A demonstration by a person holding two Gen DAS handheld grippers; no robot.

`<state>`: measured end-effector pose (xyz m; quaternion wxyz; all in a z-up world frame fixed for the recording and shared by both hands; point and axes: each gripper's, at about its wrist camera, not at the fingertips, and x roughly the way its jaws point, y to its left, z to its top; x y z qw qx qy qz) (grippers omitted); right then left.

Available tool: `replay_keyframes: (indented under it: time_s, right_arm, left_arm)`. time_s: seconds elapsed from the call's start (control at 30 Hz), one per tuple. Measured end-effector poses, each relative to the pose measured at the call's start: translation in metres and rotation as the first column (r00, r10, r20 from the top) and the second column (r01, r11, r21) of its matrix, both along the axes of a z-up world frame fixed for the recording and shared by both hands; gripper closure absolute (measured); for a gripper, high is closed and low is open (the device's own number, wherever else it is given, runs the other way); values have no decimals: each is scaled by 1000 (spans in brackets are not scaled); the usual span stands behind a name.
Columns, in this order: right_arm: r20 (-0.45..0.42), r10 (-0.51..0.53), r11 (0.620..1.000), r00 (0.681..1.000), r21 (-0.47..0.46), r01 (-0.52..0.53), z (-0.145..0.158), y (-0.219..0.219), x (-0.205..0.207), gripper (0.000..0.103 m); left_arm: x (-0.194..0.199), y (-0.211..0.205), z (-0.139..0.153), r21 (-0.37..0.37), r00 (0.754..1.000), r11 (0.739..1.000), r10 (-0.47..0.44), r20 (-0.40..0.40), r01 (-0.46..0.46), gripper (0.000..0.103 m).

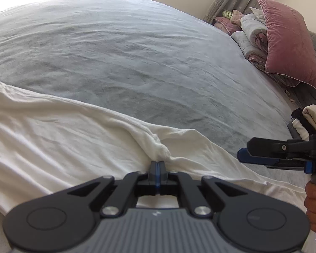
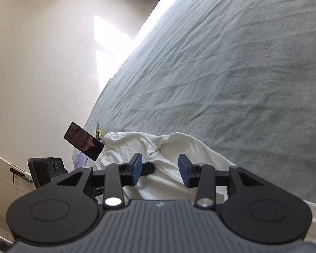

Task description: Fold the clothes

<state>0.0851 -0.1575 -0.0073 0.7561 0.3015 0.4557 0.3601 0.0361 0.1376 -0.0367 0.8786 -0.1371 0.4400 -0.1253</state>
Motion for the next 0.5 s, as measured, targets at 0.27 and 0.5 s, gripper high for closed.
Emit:
replay_keyframes:
  time_s: [0.27,0.5]
  right_arm:
    - [-178,77,994,981,91,-61,-38,59,32,60]
    - [-182,27,986,983,167,4,-38,80,43,60]
  left_arm:
    - [2,8,-3,-42,1000,999,-16,-2,16,103]
    - [-2,18,4,-69,1000,997,-24,18,25,100]
